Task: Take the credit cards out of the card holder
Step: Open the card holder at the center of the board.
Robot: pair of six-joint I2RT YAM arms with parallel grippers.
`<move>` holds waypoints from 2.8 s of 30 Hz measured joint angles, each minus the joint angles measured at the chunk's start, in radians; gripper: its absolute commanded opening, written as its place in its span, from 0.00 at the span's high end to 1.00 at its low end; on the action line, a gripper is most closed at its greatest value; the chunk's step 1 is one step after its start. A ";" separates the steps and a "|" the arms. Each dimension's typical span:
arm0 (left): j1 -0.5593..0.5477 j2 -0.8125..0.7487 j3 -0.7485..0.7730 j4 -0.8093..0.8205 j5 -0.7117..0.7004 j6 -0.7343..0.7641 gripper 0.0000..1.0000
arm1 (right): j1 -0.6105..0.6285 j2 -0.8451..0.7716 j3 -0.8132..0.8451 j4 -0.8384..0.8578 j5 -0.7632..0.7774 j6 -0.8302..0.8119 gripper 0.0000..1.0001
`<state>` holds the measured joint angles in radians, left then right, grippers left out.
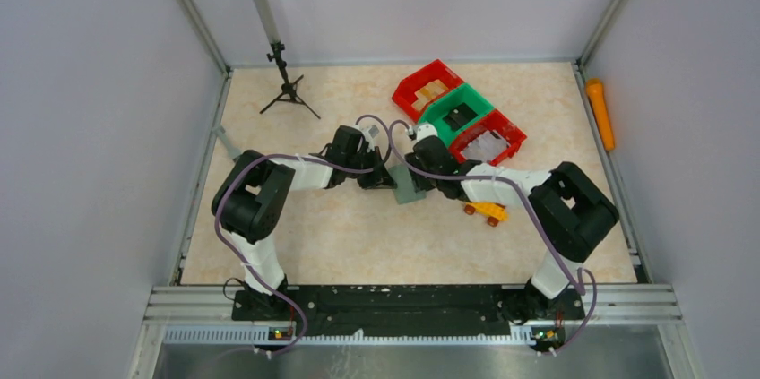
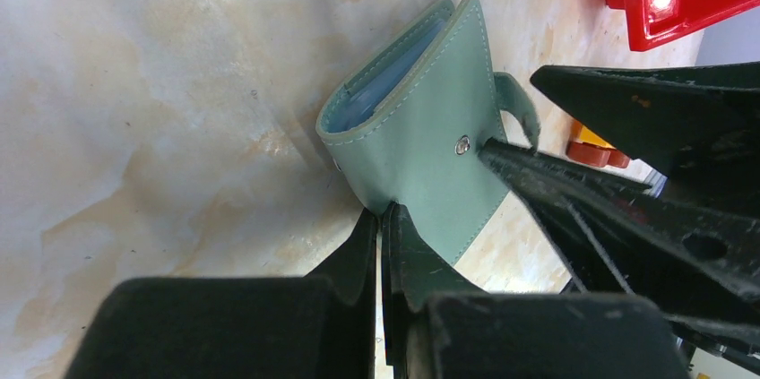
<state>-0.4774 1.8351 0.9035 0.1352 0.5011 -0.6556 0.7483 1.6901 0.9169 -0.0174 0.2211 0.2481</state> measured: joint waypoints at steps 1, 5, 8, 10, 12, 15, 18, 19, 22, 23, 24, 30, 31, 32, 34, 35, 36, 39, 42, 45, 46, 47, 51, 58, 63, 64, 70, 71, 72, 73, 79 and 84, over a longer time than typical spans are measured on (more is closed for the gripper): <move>0.000 0.000 0.000 0.000 0.000 0.000 1.00 | 0.000 0.000 0.003 -0.007 0.016 0.003 0.57; 0.000 0.000 0.000 0.000 -0.001 0.000 1.00 | -0.001 -0.002 0.006 -0.017 0.077 0.016 0.78; 0.000 0.000 0.000 0.000 -0.001 0.000 1.00 | -0.001 -0.003 0.006 -0.019 0.103 0.023 0.98; 0.000 0.000 0.000 0.000 -0.001 0.000 0.99 | -0.003 -0.003 0.006 -0.022 0.105 0.021 1.00; 0.000 0.000 0.000 0.000 -0.001 0.000 0.96 | -0.004 -0.003 0.007 -0.029 0.101 0.022 1.00; 0.000 -0.002 -0.001 -0.001 -0.002 0.002 0.82 | -0.005 -0.003 0.008 -0.034 0.088 0.023 1.00; 0.000 -0.012 -0.009 -0.008 -0.022 0.009 0.67 | -0.005 -0.014 0.003 -0.027 0.064 0.024 1.00; 0.001 -0.017 -0.012 -0.009 -0.023 0.010 0.63 | -0.005 -0.031 -0.011 -0.011 0.054 0.024 1.00; 0.002 -0.042 -0.018 -0.018 -0.042 0.022 0.49 | -0.005 -0.122 -0.079 0.037 0.023 0.025 1.00; 0.002 -0.053 -0.023 -0.019 -0.047 0.024 0.45 | -0.005 -0.159 -0.102 0.051 0.013 0.026 1.00; 0.003 -0.064 -0.029 -0.023 -0.056 0.028 0.40 | -0.005 -0.192 -0.120 0.066 0.003 0.026 1.00; 0.005 -0.164 -0.097 -0.011 -0.068 0.041 0.11 | -0.006 -0.317 -0.188 0.177 -0.056 0.033 1.00; 0.005 -0.174 -0.108 -0.007 -0.067 0.042 0.10 | -0.006 -0.328 -0.198 0.194 -0.064 0.034 1.00; 0.005 -0.184 -0.117 -0.004 -0.064 0.044 0.10 | -0.006 -0.336 -0.205 0.206 -0.071 0.034 1.00; 0.005 -0.193 -0.132 0.006 -0.055 0.046 0.10 | -0.007 -0.339 -0.211 0.215 -0.080 0.035 1.00; 0.005 -0.193 -0.137 0.012 -0.046 0.047 0.10 | -0.007 -0.339 -0.211 0.216 -0.085 0.036 1.00; 0.005 -0.193 -0.139 0.019 -0.041 0.047 0.11 | -0.007 -0.339 -0.211 0.216 -0.087 0.036 1.00; 0.005 -0.193 -0.141 0.040 -0.012 0.045 0.14 | -0.007 -0.336 -0.210 0.216 -0.092 0.036 1.00; 0.005 -0.188 -0.141 0.053 0.011 0.043 0.13 | -0.008 -0.319 -0.209 0.214 -0.092 0.036 1.00; 0.005 -0.186 -0.141 0.055 0.026 0.040 0.10 | -0.010 -0.303 -0.209 0.206 -0.092 0.036 1.00; 0.005 -0.186 -0.141 0.058 0.029 0.039 0.10 | -0.011 -0.301 -0.209 0.203 -0.092 0.036 1.00; 0.005 -0.186 -0.142 0.066 0.034 0.037 0.09 | -0.011 -0.301 -0.209 0.201 -0.092 0.036 1.00; 0.005 -0.189 -0.160 0.114 0.051 0.034 0.08 | -0.012 -0.301 -0.209 0.201 -0.098 0.036 1.00; 0.005 -0.189 -0.167 0.140 0.070 0.029 0.03 | -0.012 -0.301 -0.209 0.212 -0.121 0.036 1.00; 0.005 -0.189 -0.167 0.150 0.071 0.030 0.02 | -0.012 -0.309 -0.211 0.227 -0.158 0.035 1.00; 0.005 -0.189 -0.167 0.150 0.071 0.030 0.02 | -0.012 -0.312 -0.211 0.233 -0.164 0.035 1.00; 0.005 -0.189 -0.167 0.147 0.069 0.031 0.05 | -0.012 -0.315 -0.216 0.263 -0.211 0.032 1.00; 0.005 -0.189 -0.167 0.145 0.066 0.031 0.05 | -0.012 -0.315 -0.217 0.263 -0.216 0.032 1.00; 0.005 -0.189 -0.167 0.140 0.061 0.031 0.07 | -0.012 -0.315 -0.217 0.264 -0.219 0.032 1.00; 0.005 -0.189 -0.167 0.133 0.058 0.032 0.09 | -0.012 -0.315 -0.217 0.263 -0.220 0.032 1.00; 0.005 -0.188 -0.162 0.096 0.039 0.038 0.44 | -0.012 -0.315 -0.217 0.263 -0.224 0.032 1.00; 0.005 -0.188 -0.157 0.076 0.023 0.047 0.26 | -0.012 -0.315 -0.217 0.256 -0.195 0.032 1.00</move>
<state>-0.4721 1.6466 0.7464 0.2115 0.5243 -0.6083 0.7364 1.3746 0.7002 0.2382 0.0257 0.2802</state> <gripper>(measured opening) 0.561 0.029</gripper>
